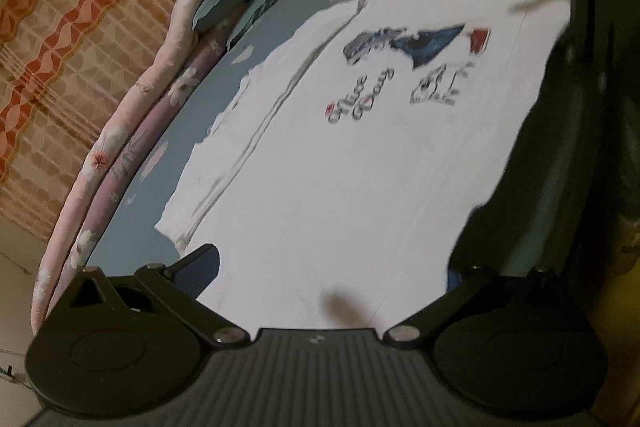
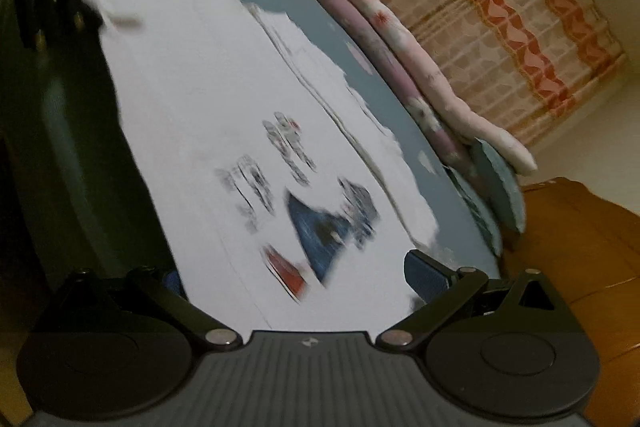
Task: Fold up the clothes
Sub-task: 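Move both open grippers together onto one long side edge of the shirt, then close both grippers on the shirt's side edge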
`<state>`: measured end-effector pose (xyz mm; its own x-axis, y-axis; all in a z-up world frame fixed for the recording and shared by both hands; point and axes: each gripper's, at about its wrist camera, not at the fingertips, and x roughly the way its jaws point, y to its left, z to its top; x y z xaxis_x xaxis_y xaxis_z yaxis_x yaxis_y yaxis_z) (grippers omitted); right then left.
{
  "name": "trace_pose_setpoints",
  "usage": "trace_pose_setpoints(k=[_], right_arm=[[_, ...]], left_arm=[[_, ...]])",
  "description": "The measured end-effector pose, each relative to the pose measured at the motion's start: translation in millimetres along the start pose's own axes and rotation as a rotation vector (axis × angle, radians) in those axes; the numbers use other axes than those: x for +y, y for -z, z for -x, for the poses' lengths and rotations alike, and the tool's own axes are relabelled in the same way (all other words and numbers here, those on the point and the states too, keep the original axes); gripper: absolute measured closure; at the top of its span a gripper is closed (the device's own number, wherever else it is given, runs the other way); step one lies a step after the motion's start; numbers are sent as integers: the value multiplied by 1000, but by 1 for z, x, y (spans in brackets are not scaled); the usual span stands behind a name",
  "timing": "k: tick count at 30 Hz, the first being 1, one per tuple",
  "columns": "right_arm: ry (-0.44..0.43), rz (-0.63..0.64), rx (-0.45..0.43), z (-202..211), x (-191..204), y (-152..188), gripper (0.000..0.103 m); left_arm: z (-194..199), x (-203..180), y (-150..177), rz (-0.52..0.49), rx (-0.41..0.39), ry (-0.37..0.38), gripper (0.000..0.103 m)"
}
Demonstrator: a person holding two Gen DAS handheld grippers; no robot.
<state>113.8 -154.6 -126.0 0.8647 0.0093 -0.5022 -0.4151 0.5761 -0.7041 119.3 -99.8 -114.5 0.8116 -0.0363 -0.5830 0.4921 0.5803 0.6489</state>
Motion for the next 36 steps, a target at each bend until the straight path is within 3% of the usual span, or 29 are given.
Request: trace_pose_setpoints(k=[6, 11, 13, 16, 19, 21, 23, 24, 26, 36], right_arm=[[8, 21, -6, -1, 0, 2, 0], [-18, 39, -1, -2, 4, -4, 3], [-39, 50, 13, -2, 4, -5, 10], [-97, 37, 27, 0, 1, -7, 27], [-180, 12, 44, 1, -4, -11, 52], [-238, -6, 58, 1, -7, -14, 76], [-278, -17, 68, 0, -9, -17, 91], [-291, -20, 71, 0, -9, -18, 93], [-308, -25, 74, 0, -10, -19, 95], [-296, -50, 48, 4, -31, -30, 96]], left_arm=[[0, -17, 5, -193, -16, -44, 2], [4, -22, 8, -317, -25, -23, 18], [5, -25, 12, -360, -26, -15, 23], [6, -27, 15, -407, -32, 31, 42], [5, -31, 15, -443, -32, 69, 60], [4, -31, 15, -453, -28, 103, 74], [4, -29, 16, -446, -21, 143, 86], [4, -28, 16, -441, -17, 165, 94], [3, -26, 16, -436, -14, 191, 99], [9, 9, 5, -295, -36, 204, 100]])
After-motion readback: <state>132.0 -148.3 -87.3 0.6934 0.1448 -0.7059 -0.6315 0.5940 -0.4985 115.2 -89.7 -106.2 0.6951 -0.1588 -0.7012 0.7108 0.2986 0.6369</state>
